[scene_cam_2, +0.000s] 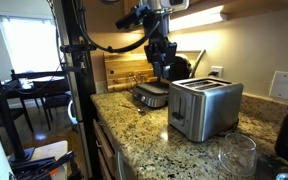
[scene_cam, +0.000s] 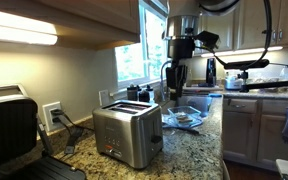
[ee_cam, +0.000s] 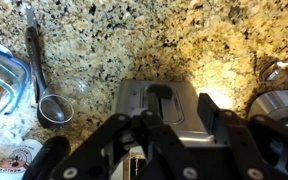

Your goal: Push the lever of the toaster down

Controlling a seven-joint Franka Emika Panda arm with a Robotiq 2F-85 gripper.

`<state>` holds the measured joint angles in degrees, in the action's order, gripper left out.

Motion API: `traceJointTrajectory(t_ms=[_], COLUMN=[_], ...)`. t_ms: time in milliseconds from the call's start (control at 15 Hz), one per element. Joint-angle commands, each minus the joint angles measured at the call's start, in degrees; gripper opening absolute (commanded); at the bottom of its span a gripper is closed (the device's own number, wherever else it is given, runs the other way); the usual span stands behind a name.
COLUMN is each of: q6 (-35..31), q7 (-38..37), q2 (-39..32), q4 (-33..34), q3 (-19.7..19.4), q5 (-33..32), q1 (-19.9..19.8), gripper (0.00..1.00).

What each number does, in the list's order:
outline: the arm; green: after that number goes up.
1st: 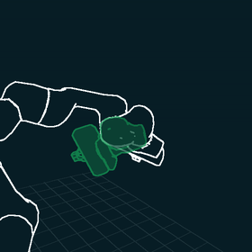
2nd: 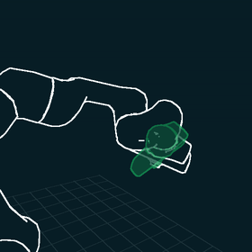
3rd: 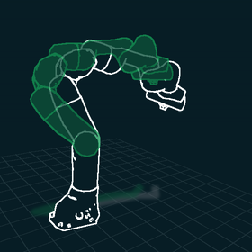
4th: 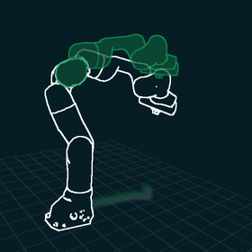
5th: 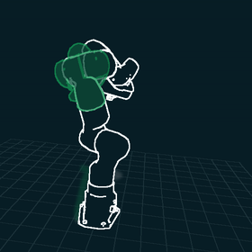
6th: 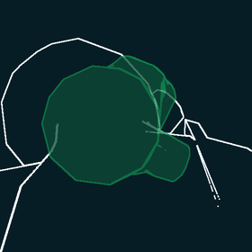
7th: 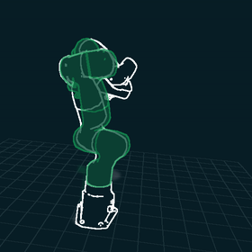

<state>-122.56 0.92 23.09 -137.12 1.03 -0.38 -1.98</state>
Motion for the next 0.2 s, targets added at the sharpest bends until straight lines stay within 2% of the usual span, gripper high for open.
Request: traceJointTrajectory(t_ms=[0, 67, 133], q6=[2.37, 0.81, 0.94], q7=[-2.20, -0.27, -0.33], q2=[4.43, 1.37, 1.90], q4=[-1.24, 0.12, 0.11], q3=[0.35, -0.44, -0.39], q5=[-1.36, -0.37, -0.44], q1=[0.17, 0.60, 0.60], gripper=[0.78, 0.59, 0.65])
